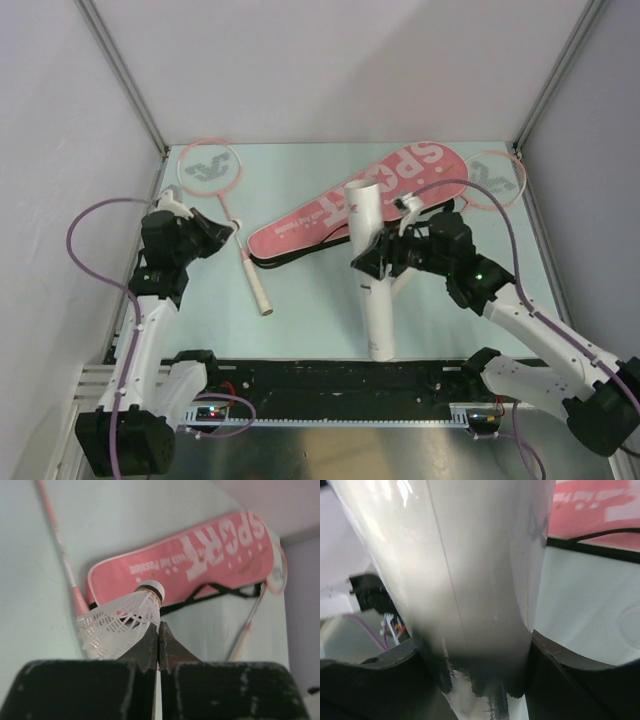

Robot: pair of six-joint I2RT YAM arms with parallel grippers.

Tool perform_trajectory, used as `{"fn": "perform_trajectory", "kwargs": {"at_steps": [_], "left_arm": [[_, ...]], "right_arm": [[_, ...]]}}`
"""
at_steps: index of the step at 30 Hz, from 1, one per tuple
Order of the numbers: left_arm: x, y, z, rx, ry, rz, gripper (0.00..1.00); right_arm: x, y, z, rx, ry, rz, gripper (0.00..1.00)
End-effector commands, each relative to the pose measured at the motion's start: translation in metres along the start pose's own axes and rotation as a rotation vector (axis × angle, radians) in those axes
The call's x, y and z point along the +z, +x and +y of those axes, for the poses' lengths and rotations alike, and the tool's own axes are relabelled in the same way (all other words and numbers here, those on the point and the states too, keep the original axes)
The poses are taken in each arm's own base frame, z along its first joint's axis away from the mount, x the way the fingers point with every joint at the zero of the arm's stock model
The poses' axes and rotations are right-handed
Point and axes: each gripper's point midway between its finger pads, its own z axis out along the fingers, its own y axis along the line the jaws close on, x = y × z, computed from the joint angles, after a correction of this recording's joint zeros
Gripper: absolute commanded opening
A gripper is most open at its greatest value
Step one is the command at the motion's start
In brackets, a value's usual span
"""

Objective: Pack up the badminton gear

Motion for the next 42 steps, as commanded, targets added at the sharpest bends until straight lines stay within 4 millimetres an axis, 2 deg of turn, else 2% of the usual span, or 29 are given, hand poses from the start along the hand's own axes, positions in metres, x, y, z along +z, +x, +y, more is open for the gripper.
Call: {"fn": "perform_trajectory", "kwargs": {"at_steps": [1, 4, 7, 12, 14, 17, 20, 26, 32, 42], "left_arm": [[-0.031, 0.015, -0.053, 0.283, 0.19, 0.144, 0.0], [-0.047, 0.024, -0.076, 0.368, 0.26, 0.203, 0.0], [-0.068, 0.024, -0.103, 0.411, 0.342, 0.224, 0.0], [-0.106, 0.009, -0.134, 0.465, 0.429, 0.183, 0.0], [-0.123, 0.005, -0.147, 0.481, 0.484, 0.178, 0.0], [-0.147, 0.011, -0.168, 0.491, 0.614, 0.221, 0.0], [-0.161, 0.018, -0.178, 0.496, 0.695, 0.258, 0.0], [-0.171, 0.035, -0.18, 0.502, 0.755, 0.324, 0.0], [-0.166, 0.053, -0.177, 0.504, 0.772, 0.411, 0.0], [-0.156, 0.058, -0.174, 0.505, 0.754, 0.436, 0.0]], "right_arm": [[0.004, 0.008, 0.042, -0.178, -0.115, 0.131, 0.5], [0.011, 0.024, 0.036, -0.292, -0.043, 0.261, 0.5], [0.015, 0.02, 0.034, -0.388, 0.026, 0.309, 0.5], [0.018, 0.009, 0.029, -0.564, 0.119, 0.313, 0.5], [0.018, 0.011, 0.029, -0.639, 0.136, 0.334, 0.51], [0.018, 0.018, 0.027, -0.744, 0.152, 0.373, 0.55], [0.018, 0.02, 0.021, -0.815, 0.18, 0.395, 0.58], [0.022, 0.017, 0.027, -0.879, 0.171, 0.38, 0.58], [0.025, 0.013, 0.038, -0.931, 0.147, 0.344, 0.58], [0.024, 0.011, 0.048, -0.959, 0.13, 0.32, 0.57]]}}
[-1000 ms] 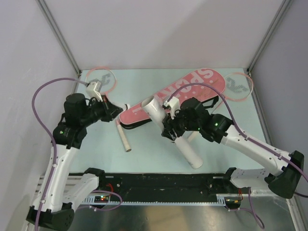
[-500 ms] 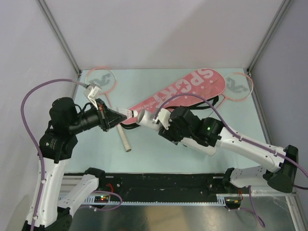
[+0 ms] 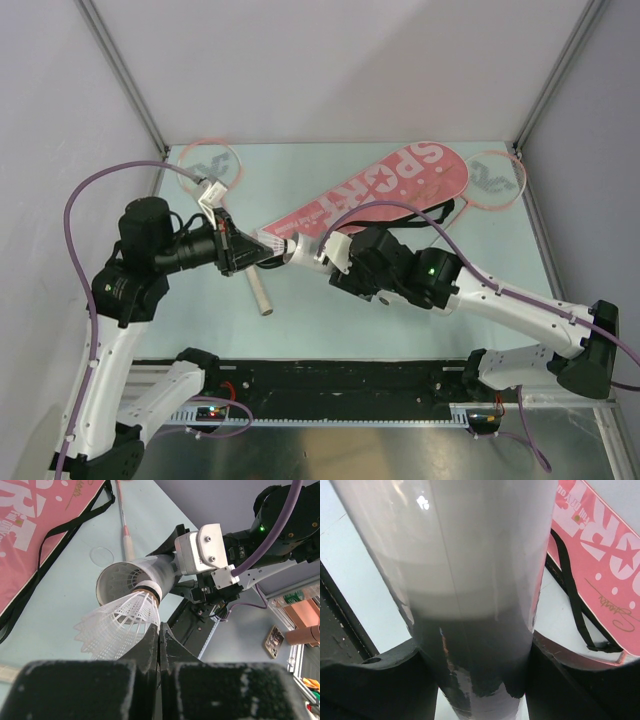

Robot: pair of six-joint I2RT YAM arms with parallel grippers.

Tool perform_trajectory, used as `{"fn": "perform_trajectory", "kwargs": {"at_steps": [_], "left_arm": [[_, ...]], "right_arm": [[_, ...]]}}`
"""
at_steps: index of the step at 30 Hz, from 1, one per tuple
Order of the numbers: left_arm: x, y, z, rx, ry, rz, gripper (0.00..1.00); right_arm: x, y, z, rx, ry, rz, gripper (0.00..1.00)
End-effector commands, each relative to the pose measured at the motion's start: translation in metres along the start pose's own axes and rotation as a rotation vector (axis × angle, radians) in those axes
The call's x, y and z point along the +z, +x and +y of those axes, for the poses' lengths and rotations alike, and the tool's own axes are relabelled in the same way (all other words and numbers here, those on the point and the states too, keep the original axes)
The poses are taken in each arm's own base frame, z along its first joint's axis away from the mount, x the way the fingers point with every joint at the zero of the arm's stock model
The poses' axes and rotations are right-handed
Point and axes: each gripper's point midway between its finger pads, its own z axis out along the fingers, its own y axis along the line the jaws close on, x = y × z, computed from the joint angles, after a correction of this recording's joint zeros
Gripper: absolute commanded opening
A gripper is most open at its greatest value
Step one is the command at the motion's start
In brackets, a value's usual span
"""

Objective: Pack up the badminton gear

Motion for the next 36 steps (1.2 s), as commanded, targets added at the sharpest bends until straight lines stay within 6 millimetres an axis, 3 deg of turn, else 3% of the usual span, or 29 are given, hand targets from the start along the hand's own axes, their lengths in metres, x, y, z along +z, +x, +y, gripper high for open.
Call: {"fn": "perform_trajectory", "kwargs": {"at_steps": [1, 10, 26, 36], "left_arm": [[0.004, 0.009, 0.002, 0.001, 0.012, 0.036, 0.0], [0.002, 0.005, 0.011, 0.0, -0.061, 0.034, 0.0], [-0.003, -0.002, 0.016, 0.014, -0.113, 0.006, 0.0], [0.003, 0.004, -0.001, 0.001, 0.015, 0.059, 0.0]], "right_arm": [[-0.016, -0.045, -0.005, -0.028, 0.019, -0.163, 0.57], [-0.025, -0.046, -0.004, -0.028, 0.011, -0.194, 0.57], [-0.018, -0.037, 0.002, -0.03, 0.007, -0.157, 0.57], [-0.017, -0.045, 0.005, -0.032, -0.002, -0.193, 0.57]]}}
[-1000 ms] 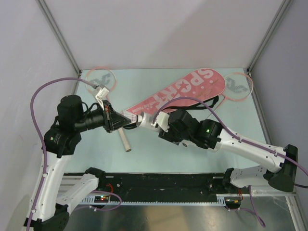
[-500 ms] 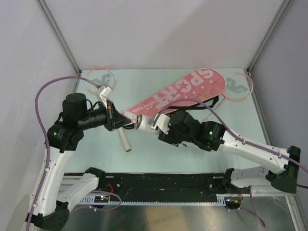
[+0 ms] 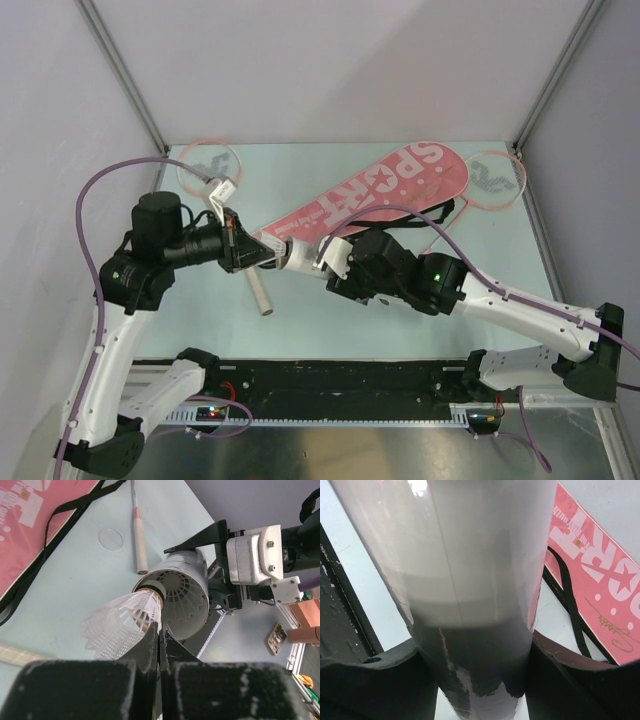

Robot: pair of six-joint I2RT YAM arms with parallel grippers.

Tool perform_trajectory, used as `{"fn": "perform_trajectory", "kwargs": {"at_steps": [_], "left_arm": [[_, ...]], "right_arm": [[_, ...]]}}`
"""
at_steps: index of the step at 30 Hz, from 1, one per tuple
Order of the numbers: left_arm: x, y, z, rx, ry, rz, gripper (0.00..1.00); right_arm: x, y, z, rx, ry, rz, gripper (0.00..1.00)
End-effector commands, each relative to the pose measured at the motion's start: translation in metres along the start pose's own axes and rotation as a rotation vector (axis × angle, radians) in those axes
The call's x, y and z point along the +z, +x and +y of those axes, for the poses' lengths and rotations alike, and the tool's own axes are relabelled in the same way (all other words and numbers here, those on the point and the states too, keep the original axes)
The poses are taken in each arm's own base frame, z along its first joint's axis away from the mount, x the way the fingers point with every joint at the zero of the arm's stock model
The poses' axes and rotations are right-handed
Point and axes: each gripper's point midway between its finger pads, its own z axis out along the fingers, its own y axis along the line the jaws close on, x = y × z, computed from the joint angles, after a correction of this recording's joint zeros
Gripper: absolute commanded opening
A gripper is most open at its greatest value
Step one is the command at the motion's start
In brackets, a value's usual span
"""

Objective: Pack up the badminton gear

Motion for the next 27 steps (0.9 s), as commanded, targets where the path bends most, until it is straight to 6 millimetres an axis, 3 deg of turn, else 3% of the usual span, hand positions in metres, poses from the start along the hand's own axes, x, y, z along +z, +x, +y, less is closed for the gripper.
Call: {"fn": "perform_trajectory", "kwargs": {"at_steps": [1, 27], "left_arm": [[-0.003, -0.004, -0.018, 0.04, 0.085, 0.005, 0.0], [0.018, 0.013, -0.025, 0.018, 0.201, 0.051, 0.0]], "right_arm": [[-0.006, -0.029, -0.006, -0.006, 0.026, -0.114, 0.57], [0.006, -0.059, -0.006, -0.032, 0.062, -0.209, 0.59]]}}
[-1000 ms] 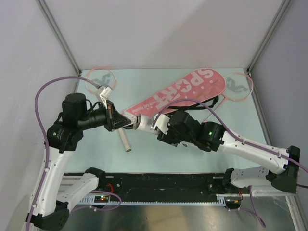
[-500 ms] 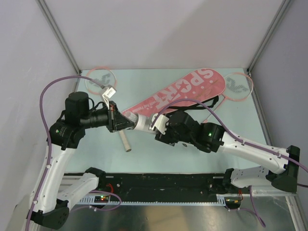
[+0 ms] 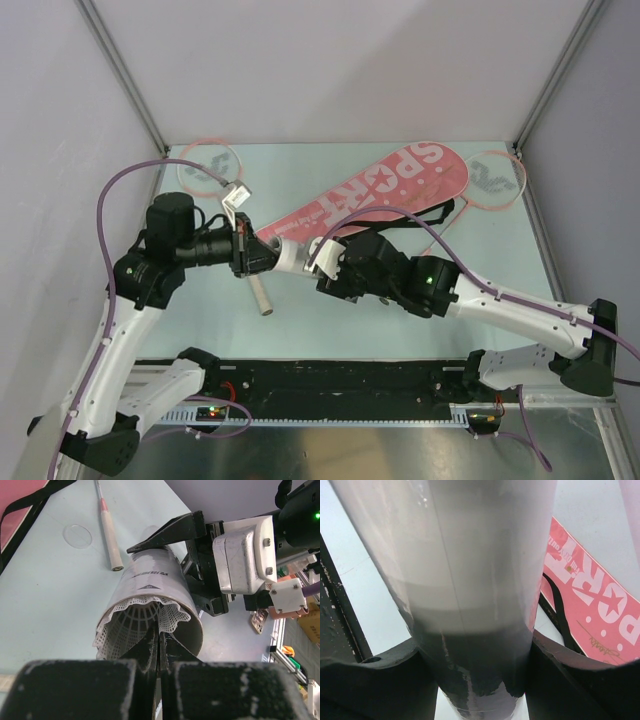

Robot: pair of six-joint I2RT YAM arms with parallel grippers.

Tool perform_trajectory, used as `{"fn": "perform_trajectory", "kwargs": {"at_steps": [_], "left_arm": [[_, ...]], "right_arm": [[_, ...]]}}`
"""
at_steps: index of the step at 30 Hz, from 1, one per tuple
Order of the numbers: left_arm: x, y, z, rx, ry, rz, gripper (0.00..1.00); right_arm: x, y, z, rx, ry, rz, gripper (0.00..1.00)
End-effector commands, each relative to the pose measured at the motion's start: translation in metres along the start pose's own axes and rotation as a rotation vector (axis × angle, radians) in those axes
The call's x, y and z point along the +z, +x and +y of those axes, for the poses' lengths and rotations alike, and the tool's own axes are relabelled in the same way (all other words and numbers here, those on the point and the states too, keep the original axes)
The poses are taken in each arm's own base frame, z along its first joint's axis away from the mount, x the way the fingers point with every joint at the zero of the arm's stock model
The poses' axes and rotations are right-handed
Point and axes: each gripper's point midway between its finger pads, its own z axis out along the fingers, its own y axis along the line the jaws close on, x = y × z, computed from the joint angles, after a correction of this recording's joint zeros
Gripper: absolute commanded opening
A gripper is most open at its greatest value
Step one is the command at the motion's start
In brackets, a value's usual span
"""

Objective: Pack up the badminton gear

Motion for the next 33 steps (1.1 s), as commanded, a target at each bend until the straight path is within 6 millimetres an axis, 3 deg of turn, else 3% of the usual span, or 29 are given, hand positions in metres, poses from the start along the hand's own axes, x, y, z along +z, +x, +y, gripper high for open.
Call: {"fn": "perform_trajectory", "kwargs": {"at_steps": [1, 11, 23, 28, 33], "left_arm": [[0.004, -0.001, -0.006, 0.012, 0.046, -0.005, 0.0], [0.009, 0.002, -0.003, 0.003, 0.055, 0.009, 0.03], [0.004, -0.003, -0.004, 0.025, 0.024, -0.027, 0.46], [-0.009, -0.008, -0.009, 0.063, -0.023, -0.091, 0.64], [-0.025, -0.017, -0.001, 0.11, -0.142, -0.187, 0.79]], "right_arm": [[-0.001, -0.035, -0.011, 0.004, 0.055, -0.126, 0.59], [0.004, -0.035, -0.01, 0.005, 0.053, -0.127, 0.59], [0.005, -0.033, -0.008, 0.019, 0.042, -0.119, 0.59], [0.004, -0.026, -0.009, 0.048, 0.032, -0.108, 0.59], [0.004, -0.02, -0.006, 0.07, 0.009, -0.118, 0.59]]}}
